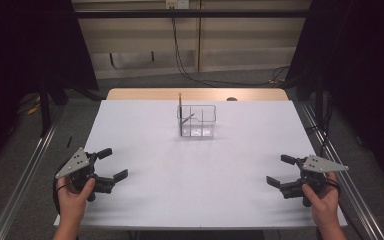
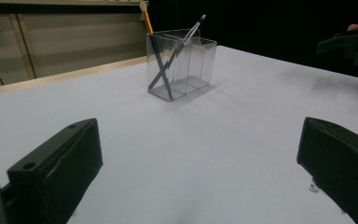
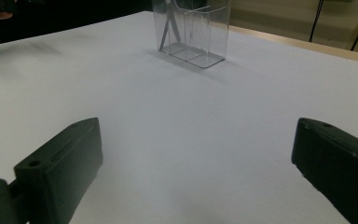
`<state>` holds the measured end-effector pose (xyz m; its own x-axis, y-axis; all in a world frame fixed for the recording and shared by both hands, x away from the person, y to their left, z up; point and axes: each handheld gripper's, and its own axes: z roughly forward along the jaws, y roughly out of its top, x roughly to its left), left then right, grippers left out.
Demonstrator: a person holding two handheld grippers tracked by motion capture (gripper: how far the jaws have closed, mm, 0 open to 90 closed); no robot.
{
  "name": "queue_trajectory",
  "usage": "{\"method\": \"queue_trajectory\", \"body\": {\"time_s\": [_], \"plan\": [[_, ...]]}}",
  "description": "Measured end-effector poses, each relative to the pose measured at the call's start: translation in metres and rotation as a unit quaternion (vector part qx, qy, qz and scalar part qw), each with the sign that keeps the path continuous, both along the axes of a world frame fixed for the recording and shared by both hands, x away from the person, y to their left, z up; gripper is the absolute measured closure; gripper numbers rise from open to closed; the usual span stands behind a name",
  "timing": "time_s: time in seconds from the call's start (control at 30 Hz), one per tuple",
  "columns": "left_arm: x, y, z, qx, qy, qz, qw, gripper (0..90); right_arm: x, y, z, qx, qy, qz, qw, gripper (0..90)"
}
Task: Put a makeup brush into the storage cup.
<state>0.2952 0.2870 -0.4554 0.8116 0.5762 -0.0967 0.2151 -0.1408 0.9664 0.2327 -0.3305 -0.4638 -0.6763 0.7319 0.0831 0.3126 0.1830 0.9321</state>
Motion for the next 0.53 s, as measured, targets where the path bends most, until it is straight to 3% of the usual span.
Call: {"method": "queue_trajectory", "body": {"time_s": [0.1,0.53], "plan": [[-0.0002,0.0015,0.0008,-0.01,-0.002,0.001,0.9999,0.0,-0.0001,0.0005,-0.0002,0.0,0.0,0.0,1.0,1.7],[0.0003,0.0027,-0.0005,-0.009,0.001,0.003,1.0,0.0,0.0003,-0.001,-0.001,0.001,0.001,-0.003,1.0,1.7]]}}
